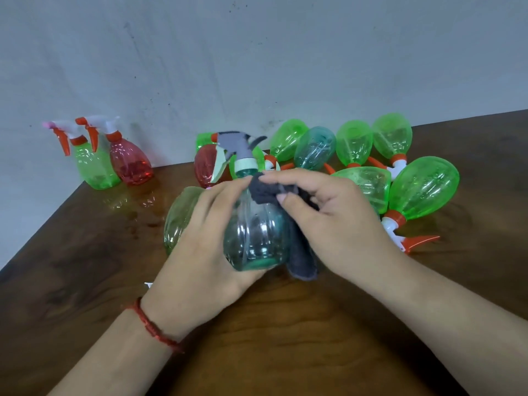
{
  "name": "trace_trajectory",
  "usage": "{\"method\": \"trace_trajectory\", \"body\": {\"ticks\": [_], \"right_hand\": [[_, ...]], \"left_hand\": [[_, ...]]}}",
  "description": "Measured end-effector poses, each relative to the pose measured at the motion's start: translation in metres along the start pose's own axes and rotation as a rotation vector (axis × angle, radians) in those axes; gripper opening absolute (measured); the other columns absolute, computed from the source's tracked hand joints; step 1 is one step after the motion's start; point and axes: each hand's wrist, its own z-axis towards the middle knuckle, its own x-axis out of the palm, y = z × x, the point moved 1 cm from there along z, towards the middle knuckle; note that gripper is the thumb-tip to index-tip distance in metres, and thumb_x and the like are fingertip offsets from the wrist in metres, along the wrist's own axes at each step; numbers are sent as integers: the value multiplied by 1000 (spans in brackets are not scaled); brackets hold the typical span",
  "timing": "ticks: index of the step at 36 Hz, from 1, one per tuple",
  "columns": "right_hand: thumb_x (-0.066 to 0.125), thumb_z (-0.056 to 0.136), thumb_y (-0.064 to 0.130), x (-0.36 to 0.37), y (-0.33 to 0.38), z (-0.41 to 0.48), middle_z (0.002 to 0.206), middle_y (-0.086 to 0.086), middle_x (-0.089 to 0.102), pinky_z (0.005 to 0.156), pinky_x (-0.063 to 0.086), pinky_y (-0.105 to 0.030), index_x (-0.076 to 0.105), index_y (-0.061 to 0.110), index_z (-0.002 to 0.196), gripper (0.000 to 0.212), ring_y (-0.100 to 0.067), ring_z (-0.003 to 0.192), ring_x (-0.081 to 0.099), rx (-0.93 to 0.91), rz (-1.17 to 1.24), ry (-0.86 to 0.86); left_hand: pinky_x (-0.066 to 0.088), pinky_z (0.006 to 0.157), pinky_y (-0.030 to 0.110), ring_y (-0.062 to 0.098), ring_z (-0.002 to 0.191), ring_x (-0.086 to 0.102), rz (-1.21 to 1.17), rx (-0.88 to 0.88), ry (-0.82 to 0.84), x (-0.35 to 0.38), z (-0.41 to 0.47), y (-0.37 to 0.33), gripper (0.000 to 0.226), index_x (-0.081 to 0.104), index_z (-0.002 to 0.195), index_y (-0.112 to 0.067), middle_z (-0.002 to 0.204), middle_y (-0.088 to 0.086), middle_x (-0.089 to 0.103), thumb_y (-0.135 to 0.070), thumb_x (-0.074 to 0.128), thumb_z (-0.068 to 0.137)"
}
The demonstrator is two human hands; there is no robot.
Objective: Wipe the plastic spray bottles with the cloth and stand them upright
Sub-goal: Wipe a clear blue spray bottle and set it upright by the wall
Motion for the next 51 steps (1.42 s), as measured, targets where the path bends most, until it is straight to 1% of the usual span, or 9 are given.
{"method": "trace_trajectory", "body": {"ticks": [7, 11, 17, 24, 30, 33, 40, 43, 51], "right_hand": [[59, 103, -2, -5, -6, 10, 121, -17, 77, 106, 57, -48, 75, 8, 127, 30, -38, 118, 71, 268, 577, 44], [60, 102, -4, -1, -7, 6, 114, -7, 80, 98, 58, -36, 77, 14, 121, 31, -21, 108, 75, 186, 541, 43], [62, 100, -9, 4, -5, -1, 124, 4, 78, 108, 54, -31, 78, 21, 117, 38, -11, 121, 71, 28, 345, 60], [64, 95, -5, 8, -4, -13, 142, 8, 67, 112, 47, -19, 79, 21, 125, 43, 4, 132, 60, -280, -179, 56], [62, 102, -2, 3, -5, -4, 131, 12, 74, 114, 51, -36, 78, 23, 125, 38, -5, 127, 66, -65, 105, 41], [59, 105, -1, -2, -3, 4, 117, 4, 80, 100, 57, -34, 77, 24, 121, 35, -12, 112, 73, 53, 334, 51], [65, 99, 2, 2, -6, 5, 122, -17, 76, 110, 53, -54, 75, 10, 127, 31, -29, 115, 70, 209, 621, 57], [68, 91, 8, 7, -7, 1, 119, -16, 78, 111, 52, -57, 78, 13, 122, 33, -35, 118, 71, 236, 654, 47], [67, 96, -11, 10, 1, -10, 123, 6, 78, 105, 56, -31, 80, 21, 116, 40, -11, 120, 71, 38, 432, 49]], "left_hand": [[46, 118, 28, 13, 146, 52, -447, -110, -41, -2, -3, -8, 112, 38, 158, -21, 156, -13, 51, -25, 103, 67], [50, 115, 54, 29, 145, 55, -538, -171, -83, -1, -4, 1, 116, 31, 162, -21, 157, 3, 51, -28, 100, 69], [47, 119, 50, 20, 148, 51, -404, -205, -133, -5, -2, 9, 115, 28, 165, -27, 162, -4, 45, -28, 98, 73], [55, 110, 35, 8, 137, 58, -292, -262, -192, -7, -1, 11, 108, 34, 158, -31, 153, -12, 49, -42, 95, 69], [49, 116, 47, 21, 143, 56, -348, -145, -26, -5, -2, 7, 113, 34, 160, -22, 156, -5, 50, -35, 101, 69], [50, 117, 45, 23, 144, 55, -468, -122, 8, -3, -4, -3, 112, 34, 159, -22, 156, -5, 50, -32, 100, 69], [49, 116, 53, 30, 145, 53, -574, -122, -119, -2, -4, 0, 111, 31, 159, -10, 158, 5, 47, -27, 95, 69], [55, 109, 39, 22, 141, 58, -627, -161, -233, -4, -2, 2, 111, 31, 157, -9, 153, -7, 52, -20, 98, 70], [58, 102, 29, 16, 131, 65, -612, -187, -304, -10, 3, 5, 103, 30, 156, -7, 138, -25, 60, -18, 90, 74]]}}
